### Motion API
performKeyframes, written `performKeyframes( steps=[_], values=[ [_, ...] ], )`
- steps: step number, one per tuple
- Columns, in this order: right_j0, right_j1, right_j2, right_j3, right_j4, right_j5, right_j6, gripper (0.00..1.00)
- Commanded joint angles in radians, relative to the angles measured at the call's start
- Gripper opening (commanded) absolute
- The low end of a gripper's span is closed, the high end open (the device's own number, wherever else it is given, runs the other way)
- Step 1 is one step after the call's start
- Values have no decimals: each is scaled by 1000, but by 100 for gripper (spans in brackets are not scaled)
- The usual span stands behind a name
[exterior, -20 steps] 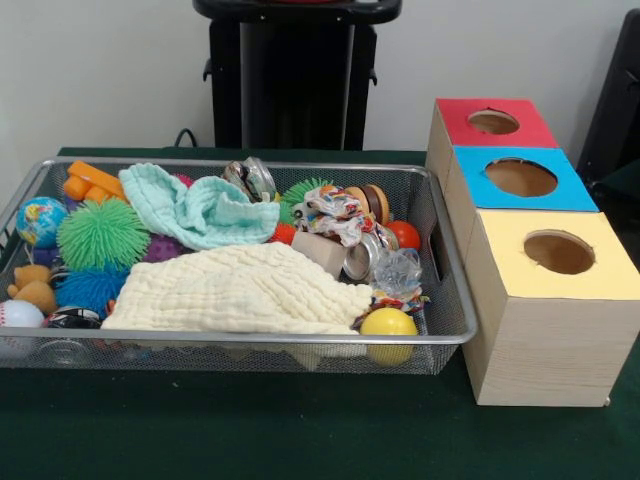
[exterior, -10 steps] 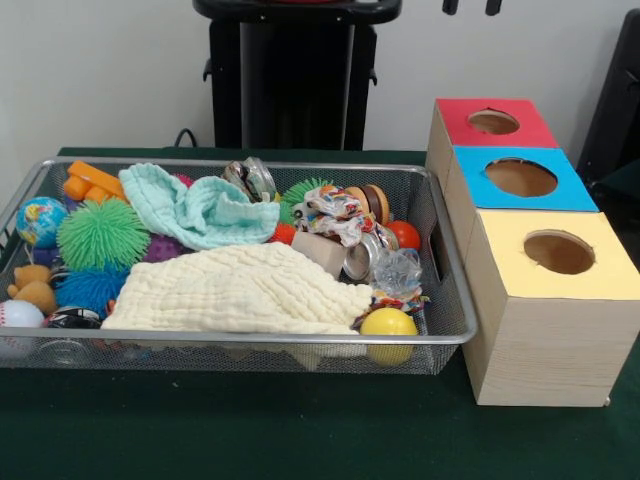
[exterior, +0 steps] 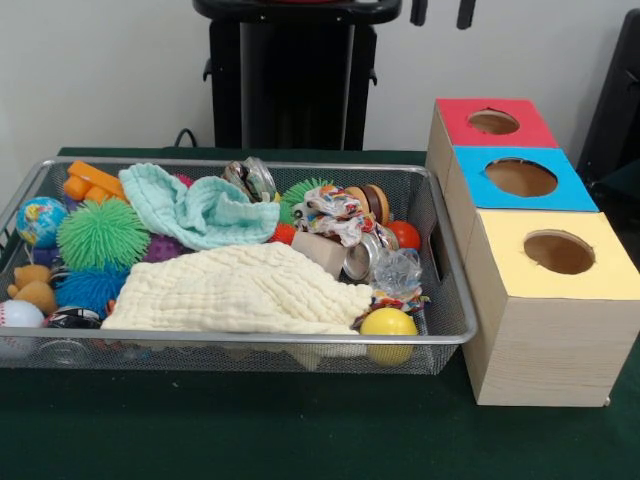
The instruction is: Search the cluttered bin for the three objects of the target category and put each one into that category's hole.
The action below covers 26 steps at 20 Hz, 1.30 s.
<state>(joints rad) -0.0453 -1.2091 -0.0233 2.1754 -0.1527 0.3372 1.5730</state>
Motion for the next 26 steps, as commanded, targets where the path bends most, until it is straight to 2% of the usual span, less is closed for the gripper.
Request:
performKeyframes(
  steps=[1, 4, 5, 7, 8, 10, 14, 19, 26],
  values=[
    [-154, 126, 103, -27, -74, -75, -2, 100],
    [-245, 148, 176, -20, -86, -69, -57, 100],
    [-292, 148, 227, -2, -78, -83, -70, 100],
    [-284, 179, 203, -40, -114, -89, -42, 100],
    [-310, 178, 230, -41, -121, -73, -63, 100],
    [-326, 183, 233, -63, -145, -41, -77, 100],
    [-386, 191, 284, -66, -164, -31, -86, 100],
    [-380, 207, 268, -100, -192, 7, -47, 100],
    [-370, 244, 259, -100, -233, -30, -2, 100]
  ],
)
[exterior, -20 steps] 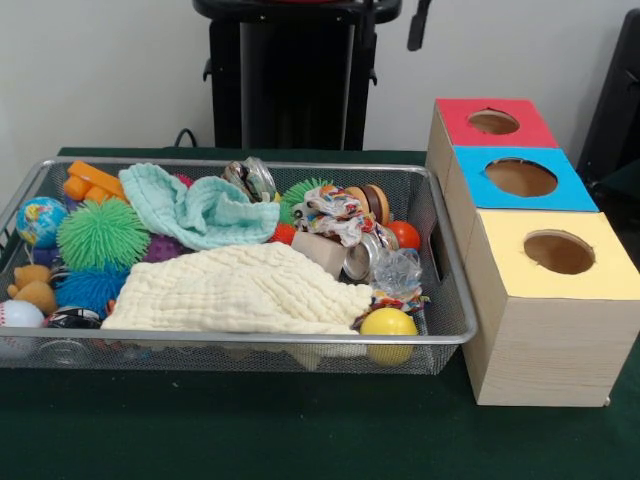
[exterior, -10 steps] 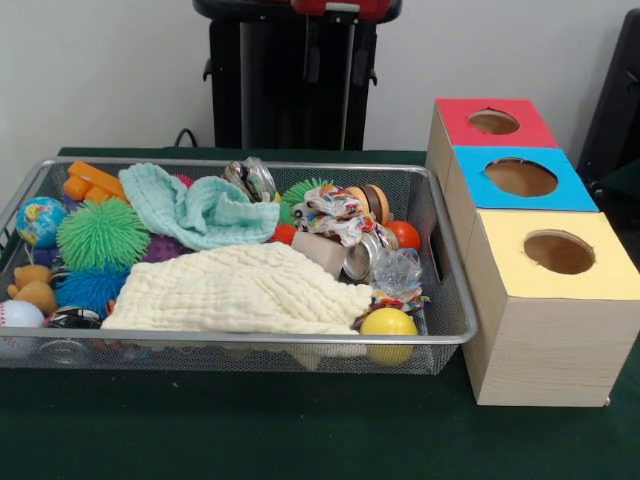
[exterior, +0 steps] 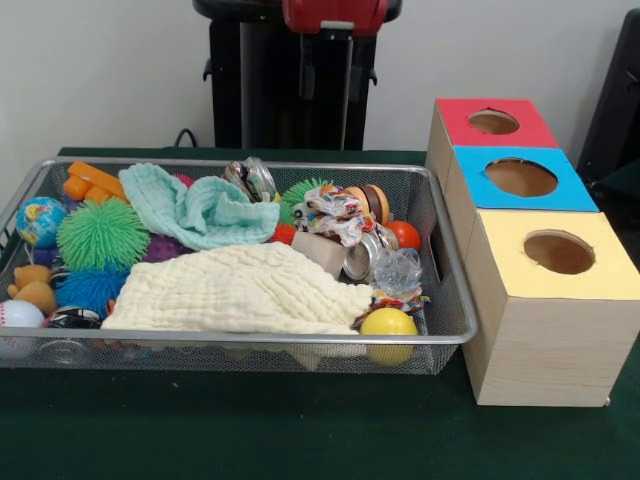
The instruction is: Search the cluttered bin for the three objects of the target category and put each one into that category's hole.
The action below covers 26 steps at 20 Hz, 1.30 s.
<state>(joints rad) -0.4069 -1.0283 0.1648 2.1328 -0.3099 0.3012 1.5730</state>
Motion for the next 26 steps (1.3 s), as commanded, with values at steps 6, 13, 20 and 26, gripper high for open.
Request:
performKeyframes(
  steps=[6, 13, 20, 26],
  values=[
    [2, 77, 56, -67, -66, 2, 42, 100],
    [14, 114, 26, -72, -81, -12, 60, 100],
    [23, 196, -12, -74, -141, -178, 97, 100],
    [30, 245, -38, -76, -170, -292, 119, 100]
  ],
)
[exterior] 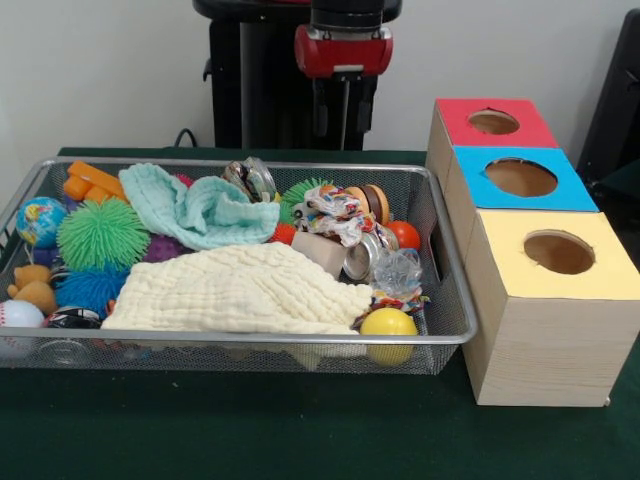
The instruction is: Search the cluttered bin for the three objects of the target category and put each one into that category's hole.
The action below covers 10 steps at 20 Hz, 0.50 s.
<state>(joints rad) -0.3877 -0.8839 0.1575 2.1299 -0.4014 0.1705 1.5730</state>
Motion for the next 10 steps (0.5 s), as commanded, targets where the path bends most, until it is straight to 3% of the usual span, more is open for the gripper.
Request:
performKeyframes(
  steps=[1, 10],
  values=[
    [14, 108, -37, -75, -81, -173, 120, 100],
    [23, 188, -73, -99, -95, -282, 111, 100]
  ],
)
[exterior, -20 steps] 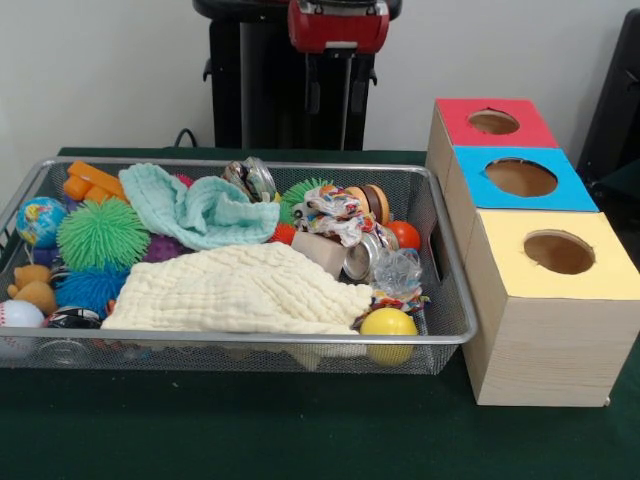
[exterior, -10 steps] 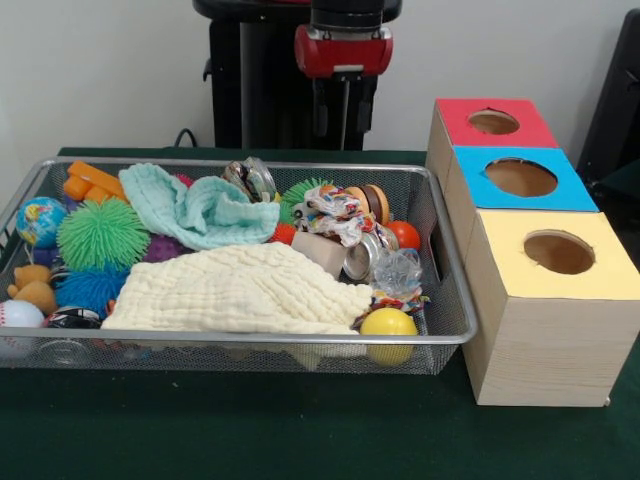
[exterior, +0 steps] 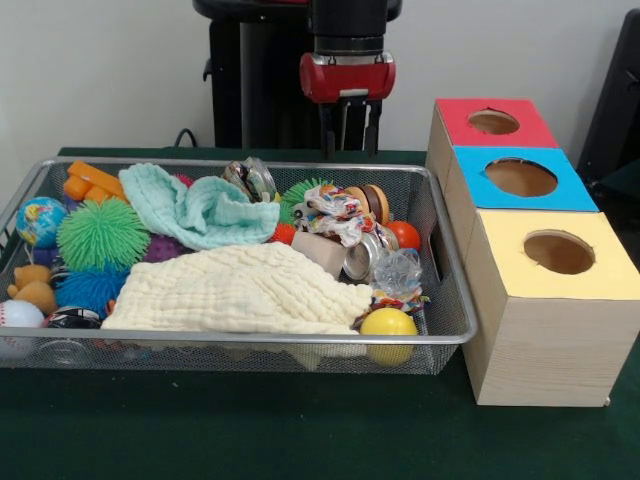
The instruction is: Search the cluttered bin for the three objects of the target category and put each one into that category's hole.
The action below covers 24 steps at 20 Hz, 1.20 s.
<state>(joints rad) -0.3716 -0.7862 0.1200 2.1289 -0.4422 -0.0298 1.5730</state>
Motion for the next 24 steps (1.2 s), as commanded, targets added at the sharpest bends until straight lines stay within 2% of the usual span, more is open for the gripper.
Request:
performKeyframes(
  steps=[1, 13, 24],
  values=[
    [2, 96, -34, -98, -56, -88, 110, 100],
    [-58, 91, 17, -110, -88, -32, 69, 100],
    [-68, 84, 31, -108, -93, -11, 74, 100]
  ],
)
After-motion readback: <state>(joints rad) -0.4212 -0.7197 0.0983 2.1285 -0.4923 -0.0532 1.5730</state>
